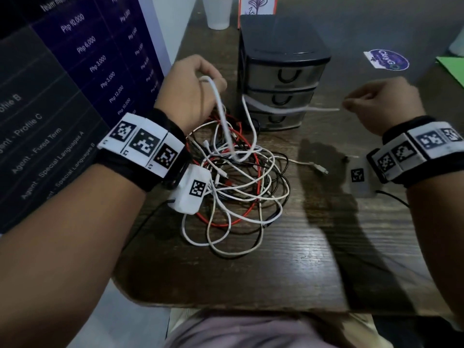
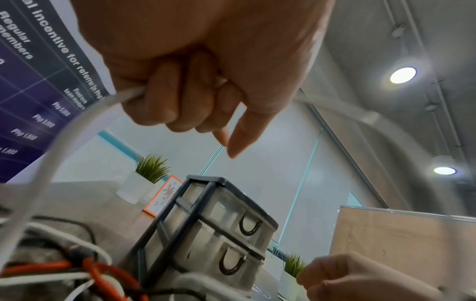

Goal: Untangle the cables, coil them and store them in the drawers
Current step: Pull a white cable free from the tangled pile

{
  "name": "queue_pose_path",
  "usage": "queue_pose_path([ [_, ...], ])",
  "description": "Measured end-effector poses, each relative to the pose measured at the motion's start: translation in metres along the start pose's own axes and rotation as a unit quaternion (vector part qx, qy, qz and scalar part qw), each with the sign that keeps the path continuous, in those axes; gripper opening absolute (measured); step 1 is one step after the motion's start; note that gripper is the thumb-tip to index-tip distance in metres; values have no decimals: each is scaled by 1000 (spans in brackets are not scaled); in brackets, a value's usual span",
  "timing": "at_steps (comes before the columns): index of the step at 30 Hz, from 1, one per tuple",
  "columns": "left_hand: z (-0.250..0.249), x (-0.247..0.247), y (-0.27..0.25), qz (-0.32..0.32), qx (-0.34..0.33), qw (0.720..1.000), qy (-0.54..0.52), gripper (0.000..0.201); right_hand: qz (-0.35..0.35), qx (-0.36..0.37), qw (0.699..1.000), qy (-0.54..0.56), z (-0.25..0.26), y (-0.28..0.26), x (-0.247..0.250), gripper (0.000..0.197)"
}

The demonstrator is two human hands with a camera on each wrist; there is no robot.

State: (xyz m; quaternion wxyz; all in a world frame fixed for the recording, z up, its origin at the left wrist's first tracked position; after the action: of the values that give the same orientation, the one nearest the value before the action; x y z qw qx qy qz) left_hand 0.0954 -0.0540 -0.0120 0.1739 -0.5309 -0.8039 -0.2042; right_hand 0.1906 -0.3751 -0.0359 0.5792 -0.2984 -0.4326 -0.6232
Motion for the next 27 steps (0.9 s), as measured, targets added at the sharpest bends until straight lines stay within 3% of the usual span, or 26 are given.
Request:
queue_pose_path([
  [2, -5, 3, 1, 0, -15, 1000, 20, 8, 23, 2, 999, -31, 4, -2, -6, 16],
  [4, -11, 4, 1, 6, -25, 999, 47, 12, -4, 42, 999, -26, 18, -4, -1, 24],
  [6, -19, 0, -1, 23, -42, 997, 62, 16, -53, 110, 989, 79, 44, -9, 12, 26],
  [9, -31, -6, -6, 58, -57, 996, 49, 18, -81, 202, 941, 259, 90, -29, 30, 24],
  [12, -42, -17, -15, 89, -68, 993, 37, 21, -17, 277, 898, 341, 132, -47, 25, 31],
  [14, -51, -22, -22, 103, -86, 991, 18, 22, 25, 314, 894, 320, 149, -53, 17, 41],
  [17, -54, -30, -31, 151, -99, 984, -5, 22, 21, 313, 915, 255, 151, -51, 11, 24],
  [19, -46, -34, -33, 175, -91, 980, -18, 22, -4, 322, 910, 260, 150, -51, 17, 12],
  [24, -11, -44, -36, 193, -24, 980, -45, 19, -119, 266, 883, 368, 128, -39, 48, 18],
  [27, -4, -46, -37, 191, 0, 979, -70, 29, -153, 221, 910, 317, 109, -26, 57, 25],
])
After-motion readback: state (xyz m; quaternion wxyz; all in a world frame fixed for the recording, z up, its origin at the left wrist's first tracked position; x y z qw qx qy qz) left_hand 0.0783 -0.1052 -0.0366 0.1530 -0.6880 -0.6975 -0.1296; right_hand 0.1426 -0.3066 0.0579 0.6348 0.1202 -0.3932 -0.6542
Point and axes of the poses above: each hand's wrist, its own y-axis towards the middle knuckle, its own x-axis out of the back of the hand, z = x × y, the point moved 8 cm from there along y, towards the middle knuckle, and after that the axes turned 5 degrees about x, right-handed, at the moved point
